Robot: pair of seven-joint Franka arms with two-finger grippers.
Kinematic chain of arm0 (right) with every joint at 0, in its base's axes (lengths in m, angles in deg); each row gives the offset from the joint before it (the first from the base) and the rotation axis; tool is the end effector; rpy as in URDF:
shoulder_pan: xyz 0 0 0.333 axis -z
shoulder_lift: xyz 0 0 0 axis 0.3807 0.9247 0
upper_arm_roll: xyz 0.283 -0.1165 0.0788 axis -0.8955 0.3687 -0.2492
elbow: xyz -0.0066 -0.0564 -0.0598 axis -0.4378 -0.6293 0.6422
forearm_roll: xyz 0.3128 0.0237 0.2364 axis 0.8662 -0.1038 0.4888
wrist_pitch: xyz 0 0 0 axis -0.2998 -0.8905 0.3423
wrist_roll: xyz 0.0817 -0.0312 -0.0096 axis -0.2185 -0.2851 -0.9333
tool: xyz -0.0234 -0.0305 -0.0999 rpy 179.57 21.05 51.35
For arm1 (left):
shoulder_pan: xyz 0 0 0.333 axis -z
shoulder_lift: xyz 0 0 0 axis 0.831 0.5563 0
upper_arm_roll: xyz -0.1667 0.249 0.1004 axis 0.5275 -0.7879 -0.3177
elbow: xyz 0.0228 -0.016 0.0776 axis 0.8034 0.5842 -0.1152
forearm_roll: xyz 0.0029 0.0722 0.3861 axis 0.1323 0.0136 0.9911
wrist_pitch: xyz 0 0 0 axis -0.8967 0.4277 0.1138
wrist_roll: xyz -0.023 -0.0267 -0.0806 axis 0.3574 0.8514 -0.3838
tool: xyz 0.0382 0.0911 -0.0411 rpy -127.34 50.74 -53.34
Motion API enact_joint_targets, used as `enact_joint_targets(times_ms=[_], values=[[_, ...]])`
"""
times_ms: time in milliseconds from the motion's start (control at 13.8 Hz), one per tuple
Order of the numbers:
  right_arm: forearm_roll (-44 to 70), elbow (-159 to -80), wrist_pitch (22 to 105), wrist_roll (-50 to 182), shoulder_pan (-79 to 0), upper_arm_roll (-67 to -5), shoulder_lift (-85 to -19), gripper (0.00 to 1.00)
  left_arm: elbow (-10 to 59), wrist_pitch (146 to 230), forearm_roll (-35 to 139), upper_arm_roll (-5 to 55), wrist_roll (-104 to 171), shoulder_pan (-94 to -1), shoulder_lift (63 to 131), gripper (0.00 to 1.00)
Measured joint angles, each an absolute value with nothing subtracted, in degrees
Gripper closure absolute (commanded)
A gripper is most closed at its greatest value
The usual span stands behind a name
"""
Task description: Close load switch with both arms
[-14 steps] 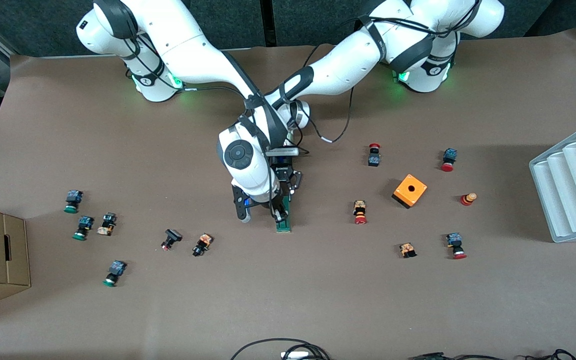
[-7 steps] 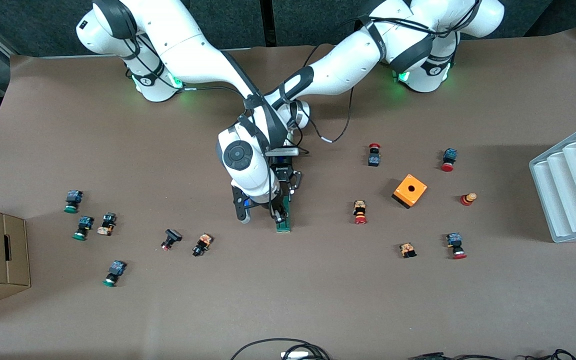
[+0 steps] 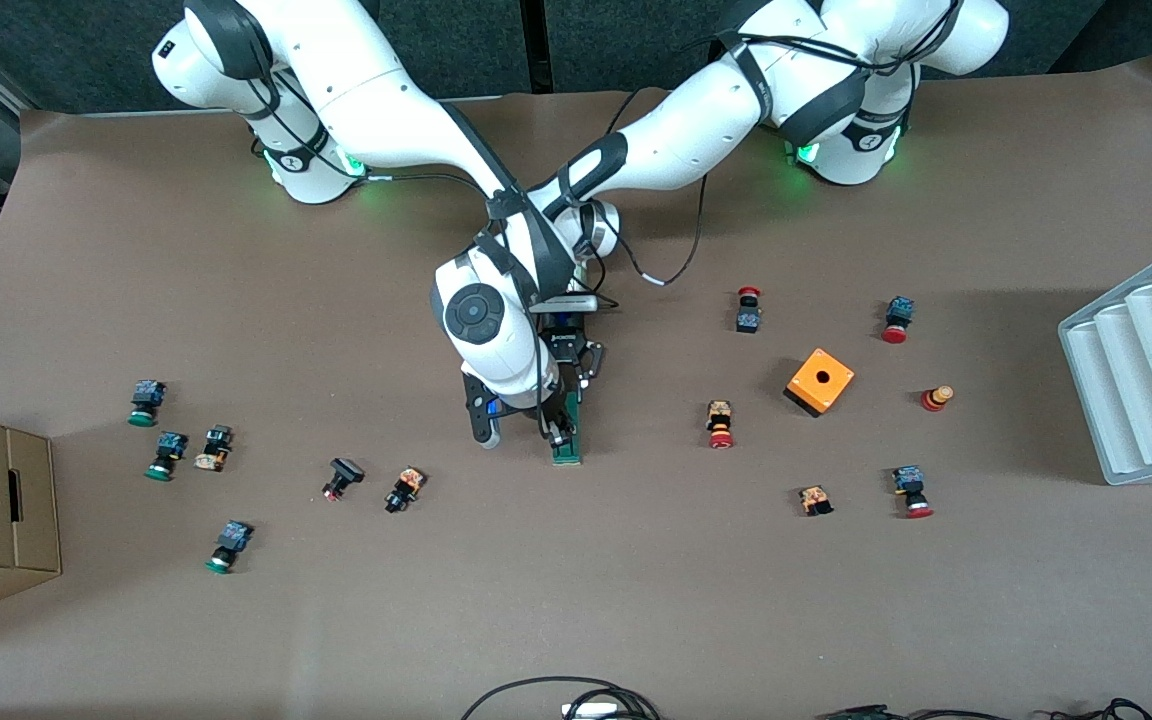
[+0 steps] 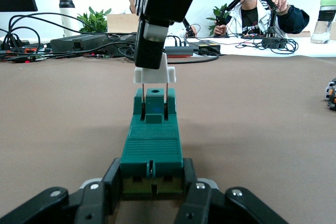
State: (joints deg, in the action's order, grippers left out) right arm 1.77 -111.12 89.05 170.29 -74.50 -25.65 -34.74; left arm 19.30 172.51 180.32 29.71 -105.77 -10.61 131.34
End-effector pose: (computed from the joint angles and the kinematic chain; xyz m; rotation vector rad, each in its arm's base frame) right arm 0.5604 0.4498 0.2512 -2.2670 1.7957 0.0833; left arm 0.3325 -0.5598 0.0454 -2.4689 -0.0119 -1.9349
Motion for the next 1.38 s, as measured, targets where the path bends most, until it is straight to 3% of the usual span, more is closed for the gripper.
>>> enact_joint_targets(times_ms=[580,870,1378], values=[[2.4,-107.9,86.6,171.1,-73.4,-25.8,-33.1,0.9,19.3,172.5,180.3,29.7,-105.8,-10.6,131.3,0.57],[3.0,-106.1,85.8,171.1,-72.7,-25.8,-32.0,0.89,19.3,172.5,180.3,29.7,-105.8,-10.6,131.3,0.47],[4.1,-103.5,85.7,171.2,-71.7,-25.8,-30.1,0.85,19.2,172.7,180.4,29.6,-105.8,-10.6,131.4,0.47]])
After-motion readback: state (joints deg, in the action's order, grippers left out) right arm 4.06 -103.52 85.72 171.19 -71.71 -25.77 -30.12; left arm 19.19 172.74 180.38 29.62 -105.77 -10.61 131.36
